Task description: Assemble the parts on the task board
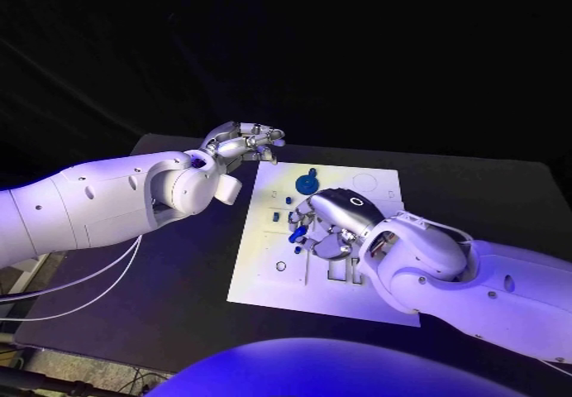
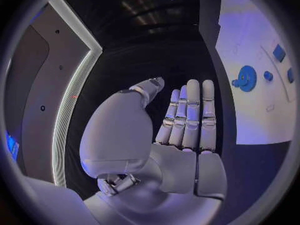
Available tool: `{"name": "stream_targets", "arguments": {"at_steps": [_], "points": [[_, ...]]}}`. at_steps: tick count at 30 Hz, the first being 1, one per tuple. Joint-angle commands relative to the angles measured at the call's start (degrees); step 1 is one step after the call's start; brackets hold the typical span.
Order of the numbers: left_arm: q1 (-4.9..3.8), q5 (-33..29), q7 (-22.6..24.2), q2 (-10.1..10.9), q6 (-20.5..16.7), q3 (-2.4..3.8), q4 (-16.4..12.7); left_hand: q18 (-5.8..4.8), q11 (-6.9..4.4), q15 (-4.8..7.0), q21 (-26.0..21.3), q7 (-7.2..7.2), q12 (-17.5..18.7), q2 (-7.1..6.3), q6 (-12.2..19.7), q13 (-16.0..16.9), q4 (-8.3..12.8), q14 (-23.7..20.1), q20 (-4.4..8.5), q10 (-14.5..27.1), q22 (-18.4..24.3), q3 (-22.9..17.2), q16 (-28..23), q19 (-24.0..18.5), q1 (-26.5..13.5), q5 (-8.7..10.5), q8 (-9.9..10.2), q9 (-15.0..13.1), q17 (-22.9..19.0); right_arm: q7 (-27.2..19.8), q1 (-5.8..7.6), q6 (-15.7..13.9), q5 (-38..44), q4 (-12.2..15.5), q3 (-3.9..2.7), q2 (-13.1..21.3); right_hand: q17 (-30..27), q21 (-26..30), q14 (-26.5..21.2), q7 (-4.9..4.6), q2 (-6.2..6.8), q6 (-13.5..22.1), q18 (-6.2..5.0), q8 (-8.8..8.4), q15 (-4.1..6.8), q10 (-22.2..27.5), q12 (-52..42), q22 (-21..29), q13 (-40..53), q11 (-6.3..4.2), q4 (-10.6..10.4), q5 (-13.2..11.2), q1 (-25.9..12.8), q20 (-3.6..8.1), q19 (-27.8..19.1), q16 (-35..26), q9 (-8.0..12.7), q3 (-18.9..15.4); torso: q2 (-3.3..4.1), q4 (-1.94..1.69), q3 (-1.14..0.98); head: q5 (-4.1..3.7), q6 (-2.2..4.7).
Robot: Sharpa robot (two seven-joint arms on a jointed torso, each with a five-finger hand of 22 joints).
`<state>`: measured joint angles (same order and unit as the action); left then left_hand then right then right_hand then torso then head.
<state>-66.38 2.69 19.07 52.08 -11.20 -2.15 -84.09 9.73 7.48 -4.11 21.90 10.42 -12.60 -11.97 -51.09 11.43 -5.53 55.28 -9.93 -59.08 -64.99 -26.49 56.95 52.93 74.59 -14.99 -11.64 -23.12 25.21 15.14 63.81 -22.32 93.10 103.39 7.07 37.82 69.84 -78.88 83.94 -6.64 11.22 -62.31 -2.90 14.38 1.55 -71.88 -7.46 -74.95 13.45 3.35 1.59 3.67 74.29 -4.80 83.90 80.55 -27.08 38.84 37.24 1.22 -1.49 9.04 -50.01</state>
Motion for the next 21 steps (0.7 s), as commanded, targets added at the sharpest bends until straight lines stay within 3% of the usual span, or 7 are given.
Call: {"name": "stream_targets", "arguments": {"at_steps": [1, 7, 11, 21], "points": [[0.01, 0.17, 0.34, -0.13, 1.02, 0.06, -0.08, 0.61, 0.02, 0.24, -0.34, -0.05, -0.26, 0.41, 0.18, -0.09, 0.29, -0.27, -0.10, 0.48, 0.05, -0.05, -0.27, 0.36, 0.17, 0.36, -0.34, 0.09, -0.07, -2.53, -1.16, 2.09, 1.25, -0.87, 0.15, -1.62, -0.11, 0.42, 1.94, 0.04, -1.37, 0.34, 0.49, 0.09, -0.02, -0.44, 0.25, -11.86, 0.09, -0.61, 0.05, 0.19, 0.96, 0.33, 1.46, 0.16, -0.06, 0.19, 0.09, -0.04, -0.05, 0.30, 0.01], [0.01, 0.17, 0.34, -0.27, 1.07, 0.06, -0.09, 0.61, 0.03, 0.23, -0.35, -0.05, -0.28, 0.42, 0.18, -0.10, 0.31, -0.28, -0.10, 0.50, 0.08, -0.06, -0.28, 0.37, 0.19, 0.39, -0.37, 0.10, -0.08, -2.88, -3.31, 2.82, 2.24, -3.40, 0.48, -4.39, -0.13, 0.55, 1.93, 0.03, -1.39, 0.36, 0.46, 0.10, -0.03, -0.44, 0.27, -11.83, 0.12, -0.61, 0.11, 0.26, 1.00, 0.32, 1.40, 0.15, -0.10, 0.23, 0.08, -0.10, 0.03, 0.49, 0.01], [0.01, 0.17, 0.33, -0.26, 1.02, 0.06, -0.14, 0.61, 0.03, 0.23, -0.36, -0.05, -0.29, 0.42, 0.19, -0.10, 0.33, -0.29, -0.10, 0.51, 0.10, -0.06, -0.29, 0.37, 0.21, 0.40, -0.38, 0.10, -0.09, -2.90, -4.33, 3.16, 2.69, -5.06, 0.76, -5.59, -0.11, 0.55, 1.94, 0.00, -1.42, 0.46, 0.46, 0.09, -0.05, -0.41, 0.33, -11.83, 0.18, -0.58, 0.20, 0.42, 1.02, 0.30, 1.40, 0.16, -0.16, 0.30, 0.14, -0.04, -0.12, 0.92, 0.01], [0.01, 0.17, 0.34, -0.33, 0.94, 0.06, -0.16, 0.61, 0.04, 0.23, -0.38, 0.00, -0.31, 0.33, 0.33, -0.12, 0.37, -0.30, -0.10, 0.53, 0.14, -0.03, -0.30, 0.38, 0.22, 0.42, -0.33, 0.14, -0.11, -1.75, -5.38, 4.82, 4.94, -6.72, 0.98, -6.40, -0.06, 0.49, 1.95, -0.03, -1.41, 0.52, 0.47, 0.09, -0.07, -0.39, 0.36, -11.84, 0.23, -0.56, 0.28, 0.53, 1.03, 0.28, 1.42, 0.18, -0.20, 0.34, 0.09, -0.01, -0.17, 1.12, 0.01]]}}
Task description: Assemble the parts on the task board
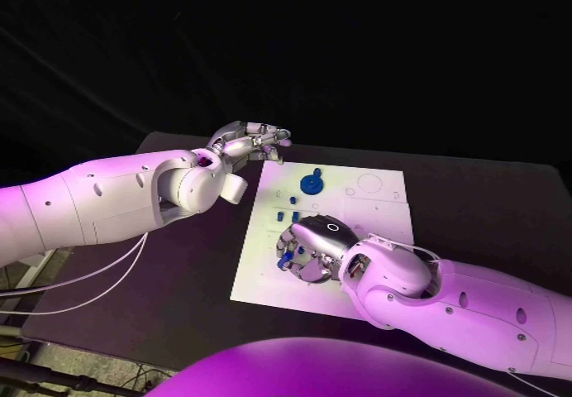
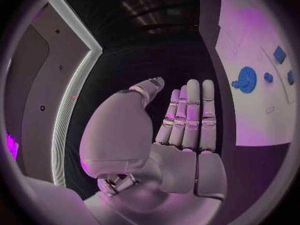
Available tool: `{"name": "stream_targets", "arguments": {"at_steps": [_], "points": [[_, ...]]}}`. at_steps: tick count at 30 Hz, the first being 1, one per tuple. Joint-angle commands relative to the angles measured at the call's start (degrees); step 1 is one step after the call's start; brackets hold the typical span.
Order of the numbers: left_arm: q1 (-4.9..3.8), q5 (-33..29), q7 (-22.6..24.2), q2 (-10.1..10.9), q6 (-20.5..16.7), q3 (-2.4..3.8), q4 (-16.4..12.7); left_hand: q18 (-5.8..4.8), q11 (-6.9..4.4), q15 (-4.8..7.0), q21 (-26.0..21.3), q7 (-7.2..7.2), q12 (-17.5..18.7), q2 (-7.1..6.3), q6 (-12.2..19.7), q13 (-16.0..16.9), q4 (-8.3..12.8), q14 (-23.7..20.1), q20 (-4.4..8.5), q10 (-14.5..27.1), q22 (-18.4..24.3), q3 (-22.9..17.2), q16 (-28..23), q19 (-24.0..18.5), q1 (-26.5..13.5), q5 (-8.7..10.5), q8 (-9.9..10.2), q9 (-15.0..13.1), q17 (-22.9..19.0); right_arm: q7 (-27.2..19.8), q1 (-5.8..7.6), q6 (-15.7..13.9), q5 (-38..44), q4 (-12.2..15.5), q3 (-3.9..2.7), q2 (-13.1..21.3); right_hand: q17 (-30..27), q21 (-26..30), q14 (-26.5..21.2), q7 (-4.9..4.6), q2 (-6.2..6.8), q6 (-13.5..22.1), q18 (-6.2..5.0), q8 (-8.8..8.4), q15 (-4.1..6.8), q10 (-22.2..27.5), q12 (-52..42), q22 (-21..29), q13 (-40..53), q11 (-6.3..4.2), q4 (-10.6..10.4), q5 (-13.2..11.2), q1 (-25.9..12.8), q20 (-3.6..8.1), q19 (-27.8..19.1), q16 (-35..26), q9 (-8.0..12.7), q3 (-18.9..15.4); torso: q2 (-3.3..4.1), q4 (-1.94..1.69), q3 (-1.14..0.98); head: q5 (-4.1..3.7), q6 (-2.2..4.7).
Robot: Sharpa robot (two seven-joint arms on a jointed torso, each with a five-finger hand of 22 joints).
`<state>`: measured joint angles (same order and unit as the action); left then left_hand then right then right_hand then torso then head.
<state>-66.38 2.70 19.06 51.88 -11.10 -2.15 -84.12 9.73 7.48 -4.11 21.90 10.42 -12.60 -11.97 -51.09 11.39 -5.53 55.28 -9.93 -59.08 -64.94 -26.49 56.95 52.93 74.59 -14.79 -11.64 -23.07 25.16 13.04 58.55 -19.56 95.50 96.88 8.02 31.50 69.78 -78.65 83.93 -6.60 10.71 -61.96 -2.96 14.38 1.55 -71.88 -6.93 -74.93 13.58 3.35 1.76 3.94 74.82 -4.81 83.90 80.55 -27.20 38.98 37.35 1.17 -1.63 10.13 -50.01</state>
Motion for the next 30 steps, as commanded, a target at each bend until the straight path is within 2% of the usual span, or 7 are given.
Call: {"name": "stream_targets", "arguments": {"at_steps": [1, 9, 18, 30], "points": [[0.01, 0.16, 0.36, -0.13, 0.82, 0.06, -0.14, 0.61, 0.06, 0.22, -0.40, 0.05, -0.33, 0.25, 0.47, -0.09, 0.36, -0.30, -0.11, 0.57, 0.14, 0.04, -0.31, 0.39, 0.16, 0.24, -0.29, 0.13, -0.08, 0.51, -0.15, 2.24, 2.76, -0.31, 0.03, -0.09, 0.00, 0.26, 1.95, -0.07, -0.90, 0.17, 0.53, 0.09, -0.06, -0.39, -0.17, -11.86, 0.09, -0.56, 0.11, 0.26, 0.50, 0.29, 1.42, 0.18, -0.09, 0.20, -0.03, 0.07, -0.02, 0.07, 0.01], [0.01, 0.16, 0.28, -0.09, 0.83, 0.06, -0.15, 0.59, 0.11, 0.18, -0.45, 0.11, -0.32, 0.16, 0.75, -0.13, 0.32, -0.32, -0.13, 0.72, 0.21, 0.14, -0.32, 0.38, 0.03, 0.28, -0.18, 0.20, -0.11, 1.28, -0.22, 3.74, 3.86, -0.61, 0.04, -0.01, 0.12, 0.15, 1.97, -0.14, -0.69, 0.37, 0.55, 0.04, -0.12, -0.28, -0.05, -11.89, 0.21, -0.49, 0.36, 0.54, 0.46, 0.25, 1.46, 0.23, -0.19, 0.22, -0.03, -0.03, -0.01, 0.08, 0.01], [0.01, 0.16, 0.27, -0.02, 0.81, 0.06, -0.18, 0.59, 0.11, 0.18, -0.45, 0.11, -0.32, 0.16, 0.75, -0.13, 0.32, -0.32, -0.13, 0.72, 0.21, 0.14, -0.32, 0.38, 0.03, 0.28, -0.18, 0.20, -0.11, 2.68, -0.23, 5.98, 6.01, -0.60, 0.05, -0.15, 0.22, -0.01, 1.99, -0.16, -0.63, 0.40, 0.58, 0.05, -0.13, -0.29, -0.03, -11.93, 0.29, -0.49, 0.48, 0.74, 0.46, 0.23, 1.52, 0.28, -0.24, 0.24, -0.03, 0.05, 0.03, 0.06, 0.01], [0.00, 0.16, 0.26, 0.04, 0.76, 0.06, -0.26, 0.58, 0.14, 0.15, -0.48, 0.15, -0.30, 0.17, 0.86, -0.16, 0.31, -0.35, -0.15, 0.84, 0.26, 0.16, -0.34, 0.37, 0.02, 0.28, -0.16, 0.23, -0.13, 3.62, -0.36, 6.12, 8.06, -0.88, 0.27, -1.46, 0.17, 0.00, 1.99, -0.16, -0.61, 0.40, 0.58, 0.06, -0.14, -0.30, -0.03, -11.92, 0.31, -0.48, 0.50, 0.76, 0.45, 0.22, 1.52, 0.26, -0.26, 0.23, -0.03, -0.06, 0.06, -0.10, 0.01]]}}
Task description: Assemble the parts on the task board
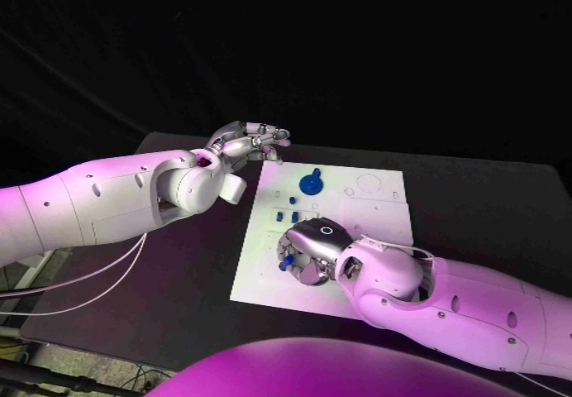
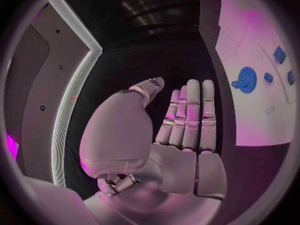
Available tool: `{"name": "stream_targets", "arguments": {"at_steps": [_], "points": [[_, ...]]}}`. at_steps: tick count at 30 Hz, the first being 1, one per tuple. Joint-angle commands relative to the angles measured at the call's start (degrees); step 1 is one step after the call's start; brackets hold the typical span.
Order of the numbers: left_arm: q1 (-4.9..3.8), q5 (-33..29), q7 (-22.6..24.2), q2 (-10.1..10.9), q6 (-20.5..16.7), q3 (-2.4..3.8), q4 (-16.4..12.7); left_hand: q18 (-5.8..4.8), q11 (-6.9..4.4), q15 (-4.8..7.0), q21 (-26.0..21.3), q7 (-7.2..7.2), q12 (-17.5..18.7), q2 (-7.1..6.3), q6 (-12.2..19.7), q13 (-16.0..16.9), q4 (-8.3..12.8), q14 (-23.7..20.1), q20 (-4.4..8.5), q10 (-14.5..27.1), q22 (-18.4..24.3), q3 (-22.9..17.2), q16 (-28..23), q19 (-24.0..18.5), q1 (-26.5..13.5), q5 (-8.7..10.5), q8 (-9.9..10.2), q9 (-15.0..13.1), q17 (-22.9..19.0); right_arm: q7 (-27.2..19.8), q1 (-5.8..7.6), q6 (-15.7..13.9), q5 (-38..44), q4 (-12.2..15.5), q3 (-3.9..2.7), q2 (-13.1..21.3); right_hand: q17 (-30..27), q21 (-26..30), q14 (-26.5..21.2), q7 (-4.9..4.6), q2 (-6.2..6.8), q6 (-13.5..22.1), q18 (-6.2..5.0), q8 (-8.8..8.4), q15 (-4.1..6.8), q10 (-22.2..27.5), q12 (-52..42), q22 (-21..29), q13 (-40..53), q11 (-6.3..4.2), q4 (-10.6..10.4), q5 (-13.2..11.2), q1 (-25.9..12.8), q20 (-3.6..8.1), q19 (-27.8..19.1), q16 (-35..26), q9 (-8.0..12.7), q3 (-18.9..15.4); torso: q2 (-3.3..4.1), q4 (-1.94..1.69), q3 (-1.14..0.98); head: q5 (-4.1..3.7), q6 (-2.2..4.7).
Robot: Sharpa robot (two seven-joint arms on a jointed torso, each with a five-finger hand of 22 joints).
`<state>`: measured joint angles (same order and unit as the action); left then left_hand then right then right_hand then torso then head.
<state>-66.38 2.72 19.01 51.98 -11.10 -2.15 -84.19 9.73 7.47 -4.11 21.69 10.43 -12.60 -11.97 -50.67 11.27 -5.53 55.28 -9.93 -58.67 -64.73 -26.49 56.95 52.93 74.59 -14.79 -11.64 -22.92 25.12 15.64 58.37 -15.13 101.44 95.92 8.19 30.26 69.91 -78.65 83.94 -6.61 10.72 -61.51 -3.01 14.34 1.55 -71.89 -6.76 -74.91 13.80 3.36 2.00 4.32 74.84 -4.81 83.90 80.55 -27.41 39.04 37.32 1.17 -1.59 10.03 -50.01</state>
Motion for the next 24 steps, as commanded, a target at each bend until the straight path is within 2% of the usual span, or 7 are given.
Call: {"name": "stream_targets", "arguments": {"at_steps": [1, 12, 15, 16, 18, 21, 24], "points": [[0.00, 0.14, 0.31, -0.04, 0.76, 0.06, -0.19, 0.59, 0.15, 0.15, -0.27, 0.15, -0.30, 0.17, 0.44, -0.05, 0.31, -0.35, -0.15, 0.43, 0.05, 0.16, -0.34, 0.37, 0.02, 0.28, -0.16, 0.08, -0.09, 1.12, -0.20, 1.63, 2.28, 0.09, 0.12, -0.31, 0.04, 0.00, 1.99, -0.15, -0.62, -0.05, 0.64, 0.10, -0.14, -0.29, -0.19, -11.94, 0.09, -0.49, 0.26, 0.37, 0.43, 0.23, 1.52, 0.26, -0.04, 0.17, 0.01, -0.05, 0.02, 0.03, 0.01], [0.00, 0.14, 0.24, 0.01, 0.86, 0.06, -0.24, 0.59, 0.15, 0.15, -0.27, 0.15, -0.30, 0.17, 0.44, -0.05, 0.31, -0.35, -0.15, 0.43, 0.05, 0.16, -0.34, 0.37, 0.02, 0.28, -0.16, 0.08, -0.09, 2.56, -0.36, 1.49, 3.89, 0.14, 0.18, -0.83, 0.06, -0.13, 1.99, -0.15, -0.55, -0.06, 0.66, 0.14, -0.15, -0.37, -0.19, -11.98, 0.23, -0.49, 0.38, 0.50, 0.35, 0.20, 1.57, 0.27, -0.15, 0.16, 0.01, -0.01, 0.03, 0.15, 0.01], [0.00, 0.14, 0.21, 0.03, 0.85, 0.06, -0.26, 0.59, 0.15, 0.15, -0.27, 0.15, -0.30, 0.17, 0.44, -0.05, 0.31, -0.35, -0.15, 0.43, 0.05, 0.16, -0.34, 0.37, 0.02, 0.28, -0.16, 0.08, -0.09, 2.51, -0.37, 1.94, 3.96, 0.11, 0.19, -1.08, -0.07, 0.12, 1.95, -0.20, -0.05, 0.24, 0.61, 0.01, -0.22, -0.17, 0.00, -11.90, 0.42, -0.39, 0.50, 0.50, -0.13, 0.14, 1.45, 0.21, -0.22, -0.04, 0.01, 0.01, 0.04, 0.16, 0.01], [0.00, 0.14, 0.20, 0.04, 0.84, 0.06, -0.26, 0.59, 0.15, 0.15, -0.27, 0.15, -0.30, 0.17, 0.44, -0.05, 0.31, -0.35, -0.15, 0.43, 0.05, 0.16, -0.34, 0.37, 0.02, 0.28, -0.16, 0.08, -0.09, 2.36, -0.37, 2.14, 3.94, 0.08, 0.19, -1.19, -0.20, 0.33, 1.91, -0.39, 0.66, 1.10, 0.57, -0.50, -0.42, 0.39, 0.37, -11.84, 0.57, -0.15, 0.48, 0.82, -0.89, 0.01, 1.34, 0.14, -0.12, -0.20, 0.01, 0.02, 0.05, 0.16, 0.01], [-0.01, 0.14, 0.19, 0.03, 0.83, 0.06, -0.27, 0.59, 0.15, 0.15, -0.27, 0.15, -0.30, 0.17, 0.44, -0.05, 0.31, -0.35, -0.15, 0.43, 0.05, 0.16, -0.34, 0.37, 0.02, 0.28, -0.16, 0.08, -0.09, 2.14, -0.37, 2.33, 3.88, 0.01, 0.20, -1.38, -0.26, 1.01, 1.88, -1.00, 2.20, 2.97, 0.45, -1.66, -0.97, 1.74, 1.00, -11.64, 0.72, 0.46, 0.10, 3.26, -2.73, -0.37, 1.00, 0.12, 0.24, -0.85, 0.01, 0.01, 0.07, 0.14, 0.01], [-0.01, 0.15, 0.19, 0.01, 0.82, 0.06, -0.27, 0.59, 0.15, 0.15, -0.27, 0.15, -0.30, 0.17, 0.44, -0.05, 0.31, -0.35, -0.15, 0.43, 0.05, 0.16, -0.34, 0.37, 0.02, 0.28, -0.16, 0.08, -0.09, 1.86, -0.37, 2.37, 3.74, -0.13, 0.23, -1.61, -1.07, 1.75, 1.60, -1.45, 4.09, 5.74, 0.31, -3.24, -1.61, 4.09, 2.07, -11.43, 0.59, 1.22, -0.38, 3.61, -4.72, -0.98, 0.64, -0.25, 0.85, -1.98, -0.03, 0.02, 0.03, 0.15, 0.01], [-0.01, 0.15, 0.18, 0.02, 0.81, 0.06, -0.28, 0.59, 0.15, 0.15, -0.27, 0.15, -0.30, 0.17, 0.44, -0.05, 0.31, -0.35, -0.15, 0.43, 0.05, 0.16, -0.34, 0.37, 0.02, 0.28, -0.16, 0.08, -0.09, 1.75, -0.37, 1.92, 3.66, -0.26, 0.26, -1.69, -2.00, 2.89, 1.12, -1.41, 4.88, 8.16, 0.06, -4.40, -1.89, 6.30, 2.66, -11.12, 0.48, 1.54, -0.69, 3.84, -5.63, -1.35, 0.09, -0.74, 1.33, -3.41, -0.02, 0.02, 0.01, 0.10, 0.01]]}}
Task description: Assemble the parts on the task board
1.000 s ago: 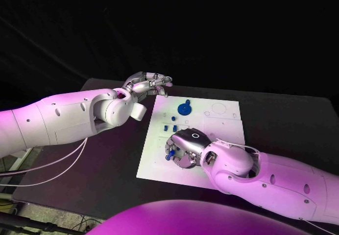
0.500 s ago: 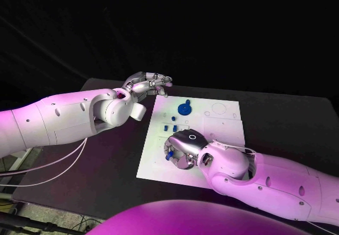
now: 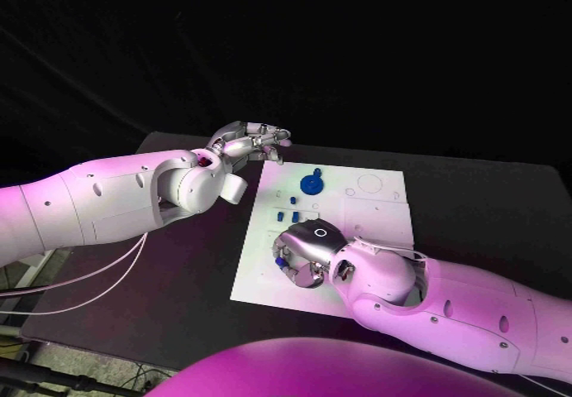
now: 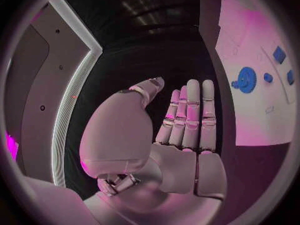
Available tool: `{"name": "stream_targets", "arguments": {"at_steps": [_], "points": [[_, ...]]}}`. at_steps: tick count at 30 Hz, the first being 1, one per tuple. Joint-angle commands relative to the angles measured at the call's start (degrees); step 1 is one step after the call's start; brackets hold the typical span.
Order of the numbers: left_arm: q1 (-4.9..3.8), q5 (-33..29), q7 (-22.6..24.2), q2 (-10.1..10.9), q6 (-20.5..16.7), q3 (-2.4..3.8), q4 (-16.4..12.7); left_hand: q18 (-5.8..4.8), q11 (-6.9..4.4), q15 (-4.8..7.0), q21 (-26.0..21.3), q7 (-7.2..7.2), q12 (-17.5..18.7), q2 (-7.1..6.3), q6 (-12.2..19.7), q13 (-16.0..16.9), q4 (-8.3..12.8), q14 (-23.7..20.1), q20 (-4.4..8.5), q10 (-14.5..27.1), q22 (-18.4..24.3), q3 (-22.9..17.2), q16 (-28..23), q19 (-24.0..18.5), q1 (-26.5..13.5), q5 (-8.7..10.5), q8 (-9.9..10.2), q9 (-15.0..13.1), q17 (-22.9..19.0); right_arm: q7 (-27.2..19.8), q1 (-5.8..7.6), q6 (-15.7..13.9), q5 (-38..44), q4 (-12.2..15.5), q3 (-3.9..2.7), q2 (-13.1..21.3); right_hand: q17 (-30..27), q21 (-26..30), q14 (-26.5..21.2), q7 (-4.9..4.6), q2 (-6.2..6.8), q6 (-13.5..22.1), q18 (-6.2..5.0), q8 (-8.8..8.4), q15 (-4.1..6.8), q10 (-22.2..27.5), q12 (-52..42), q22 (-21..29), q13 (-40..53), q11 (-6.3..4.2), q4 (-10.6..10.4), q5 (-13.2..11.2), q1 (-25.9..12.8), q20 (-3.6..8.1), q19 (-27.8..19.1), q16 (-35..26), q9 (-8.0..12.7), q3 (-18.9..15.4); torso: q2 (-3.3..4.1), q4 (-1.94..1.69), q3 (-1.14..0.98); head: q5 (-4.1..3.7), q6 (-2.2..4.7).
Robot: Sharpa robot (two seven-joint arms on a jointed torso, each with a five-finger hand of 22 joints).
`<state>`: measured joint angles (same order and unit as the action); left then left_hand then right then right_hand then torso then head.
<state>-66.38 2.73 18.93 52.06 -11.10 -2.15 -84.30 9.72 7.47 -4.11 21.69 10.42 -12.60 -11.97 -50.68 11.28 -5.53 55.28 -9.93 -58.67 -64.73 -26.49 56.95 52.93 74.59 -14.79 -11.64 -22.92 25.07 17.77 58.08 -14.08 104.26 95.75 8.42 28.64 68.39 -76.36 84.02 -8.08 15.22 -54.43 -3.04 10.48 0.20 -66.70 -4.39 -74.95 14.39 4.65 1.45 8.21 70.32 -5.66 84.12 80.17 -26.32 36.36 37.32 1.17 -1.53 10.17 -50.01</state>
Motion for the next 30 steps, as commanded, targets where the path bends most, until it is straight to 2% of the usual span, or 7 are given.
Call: {"name": "stream_targets", "arguments": {"at_steps": [1, 9, 18, 20, 23, 25, 30], "points": [[-0.01, 0.15, 0.26, -0.06, 0.79, 0.06, -0.17, 0.59, 0.15, 0.15, -0.27, 0.15, -0.30, 0.17, 0.45, -0.06, 0.31, -0.35, -0.15, 0.43, 0.06, 0.16, -0.34, 0.37, 0.02, 0.28, -0.16, 0.09, -0.05, -0.37, -0.07, 0.58, 0.81, -0.13, 0.04, -0.07, -0.76, 1.06, 0.87, 0.19, 0.44, 1.66, -0.01, -0.79, -0.65, 1.75, 0.33, -10.95, -0.14, 0.35, -0.20, -0.10, -1.21, -0.61, -0.34, -0.51, 0.38, -1.28, -0.02, 0.03, -0.04, -0.03, 0.01], [-0.01, 0.15, 0.25, -0.05, 0.79, 0.06, -0.15, 0.58, 0.18, 0.12, -0.32, 0.17, -0.32, 0.21, 0.53, -0.09, 0.34, -0.39, -0.17, 0.56, 0.14, 0.17, -0.35, 0.36, 0.05, 0.27, -0.18, 0.12, -0.08, 0.06, -0.08, -2.09, 0.80, -0.02, 0.09, 0.31, -1.59, 2.09, 0.49, 0.10, 0.32, 2.37, -0.22, -1.05, -0.82, 2.80, 0.19, -10.67, -0.11, 0.53, -0.26, -0.19, -1.10, -0.82, -0.83, -0.91, 0.59, -2.51, -0.04, 0.02, -0.10, -0.10, 0.01], [0.00, 0.15, 0.21, 0.11, 0.77, 0.06, -0.10, 0.58, 0.18, 0.12, -0.32, 0.17, -0.32, 0.21, 0.53, -0.09, 0.34, -0.39, -0.17, 0.56, 0.14, 0.17, -0.35, 0.36, 0.05, 0.27, -0.18, 0.12, -0.08, -0.70, -0.13, -10.92, 0.34, 2.60, -0.04, 3.16, -2.88, 3.59, -0.21, -0.12, 0.21, 2.19, -0.52, -0.79, -0.99, 4.17, -0.79, -10.26, 0.23, 0.67, -0.70, -0.39, -0.78, -1.05, -1.51, -1.55, 0.84, -5.93, -0.07, 0.13, -0.12, -0.50, 0.01], [0.00, 0.16, 0.21, 0.13, 0.78, 0.06, -0.09, 0.58, 0.19, 0.11, -0.34, 0.17, -0.33, 0.24, 0.55, -0.11, 0.38, -0.41, -0.18, 0.63, 0.18, 0.15, -0.36, 0.36, 0.12, 0.28, -0.20, 0.13, -0.10, -1.14, -0.01, -11.94, -0.25, 3.43, -0.16, 4.07, -3.76, 4.84, -0.65, -0.18, -0.26, 2.41, -0.76, -0.84, -1.11, 5.18, -1.31, -9.93, 0.31, 0.78, -1.26, -0.63, -0.34, -1.17, -2.07, -1.97, 1.11, -9.01, -0.08, 0.15, -0.06, -0.63, 0.01], [0.00, 0.16, 0.22, 0.15, 0.80, 0.06, -0.05, 0.58, 0.19, 0.11, -0.34, 0.17, -0.33, 0.24, 0.55, -0.11, 0.38, -0.41, -0.18, 0.63, 0.18, 0.15, -0.36, 0.36, 0.12, 0.28, -0.20, 0.13, -0.10, -2.11, 0.49, -12.94, -2.37, 5.18, -0.45, 6.12, -4.81, 6.35, -1.17, 0.09, -2.27, 3.12, -1.05, -1.06, -1.31, 7.15, -3.32, -9.58, 0.48, 1.02, -3.89, -0.12, 3.08, -1.35, -2.61, -2.37, 2.16, -20.25, -0.09, 0.17, -0.10, -0.90, 0.01], [0.00, 0.16, 0.22, 0.18, 0.82, 0.06, -0.02, 0.58, 0.19, 0.11, -0.34, 0.17, -0.33, 0.24, 0.55, -0.11, 0.38, -0.41, -0.18, 0.63, 0.18, 0.15, -0.36, 0.36, 0.12, 0.28, -0.20, 0.13, -0.10, -3.13, 1.05, -13.35, -4.83, 6.40, -0.67, 7.78, -5.60, 7.43, -1.51, -0.08, -3.38, 3.65, -1.20, -1.25, -1.38, 8.09, -4.18, -9.33, 0.42, 1.06, -6.43, 0.71, 4.74, -1.48, -2.98, -2.71, 2.80, -24.96, -0.12, 0.19, -0.13, -1.25, 0.01], [0.01, 0.16, 0.19, 0.29, 0.89, 0.05, 0.15, 0.58, 0.19, 0.11, -0.34, 0.17, -0.33, 0.24, 0.55, -0.11, 0.38, -0.41, -0.18, 0.63, 0.18, 0.15, -0.36, 0.36, 0.12, 0.28, -0.20, 0.13, -0.10, -6.01, 3.38, -12.79, -15.05, 9.16, -1.08, 12.80, -5.43, 7.75, -1.43, -0.87, -4.10, 3.53, -1.25, -1.07, -1.27, 8.00, -5.69, -9.30, 0.54, 0.92, -9.14, 2.08, 6.93, -1.41, -2.99, -2.51, 3.36, -27.58, -0.22, 0.40, -0.12, -1.76, 0.01]]}}
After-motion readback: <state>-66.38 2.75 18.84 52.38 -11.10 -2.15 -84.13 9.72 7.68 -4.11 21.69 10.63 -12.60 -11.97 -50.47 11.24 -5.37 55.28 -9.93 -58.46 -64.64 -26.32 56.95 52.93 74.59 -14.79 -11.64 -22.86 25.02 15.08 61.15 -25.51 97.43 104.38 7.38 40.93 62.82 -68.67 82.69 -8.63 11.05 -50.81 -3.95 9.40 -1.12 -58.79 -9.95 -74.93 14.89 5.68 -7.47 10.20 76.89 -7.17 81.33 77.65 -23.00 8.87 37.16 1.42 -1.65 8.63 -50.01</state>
